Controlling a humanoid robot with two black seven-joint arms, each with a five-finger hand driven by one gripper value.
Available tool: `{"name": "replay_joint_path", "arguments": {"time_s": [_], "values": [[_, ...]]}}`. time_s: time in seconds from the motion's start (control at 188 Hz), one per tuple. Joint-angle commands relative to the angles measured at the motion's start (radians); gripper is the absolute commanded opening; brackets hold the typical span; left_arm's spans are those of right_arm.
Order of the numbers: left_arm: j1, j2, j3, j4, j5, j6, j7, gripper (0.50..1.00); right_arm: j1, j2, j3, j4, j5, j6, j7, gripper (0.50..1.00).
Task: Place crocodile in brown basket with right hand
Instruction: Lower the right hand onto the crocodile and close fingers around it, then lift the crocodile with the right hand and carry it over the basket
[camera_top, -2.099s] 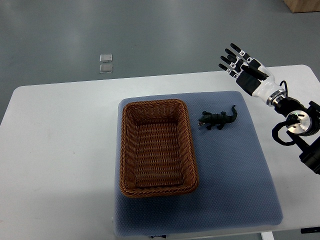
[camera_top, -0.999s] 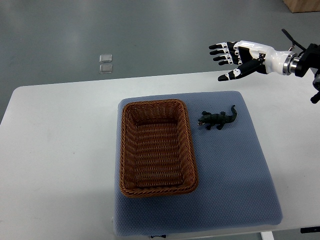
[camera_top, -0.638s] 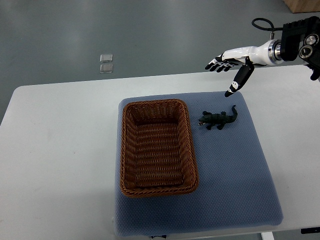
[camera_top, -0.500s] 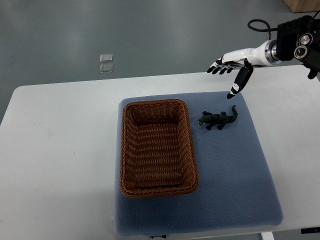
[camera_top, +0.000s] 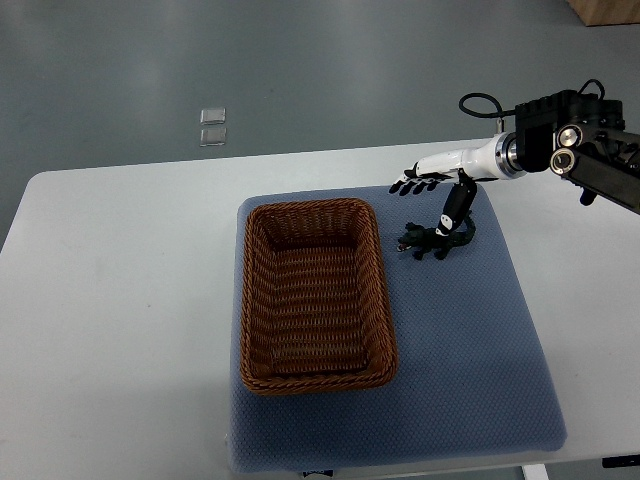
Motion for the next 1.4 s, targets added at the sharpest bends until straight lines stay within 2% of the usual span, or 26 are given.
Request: {"name": "replay_joint_path", "arguments": {"time_s": [0.0,1.063,1.196,1.308,1.393], "values": [[0.0,0.0,0.0,0.0,0.0,-0.002,0.0,1.0,-0.018,0.007,-0.002,-0.001,-0.038,-0.027,0.0,0.901],[0.0,0.0,0.0,0.0,0.0,-0.002,0.0,1.0,-0.072,0.048,-0.171,-0.046,-0.112,-0.271,-0.002,0.862],[0.0,0.0,0.0,0.0,0.0,-0.002,0.0,1.0,-0.072,0.05,-0.171,-0.051,-0.12,-0.274,-0.002,0.78],[0.0,0.0,0.0,0.0,0.0,-0.002,0.0,1.0,-0.075,0.051,-0.171,-0.057,-0.167,-0.277,0.006,0.646],[0.0,0.0,0.0,0.0,0.0,-0.002,0.0,1.0,-0.081,0.051,-0.18,-0.058,-0.173,-0.279,0.017,0.594]]}}
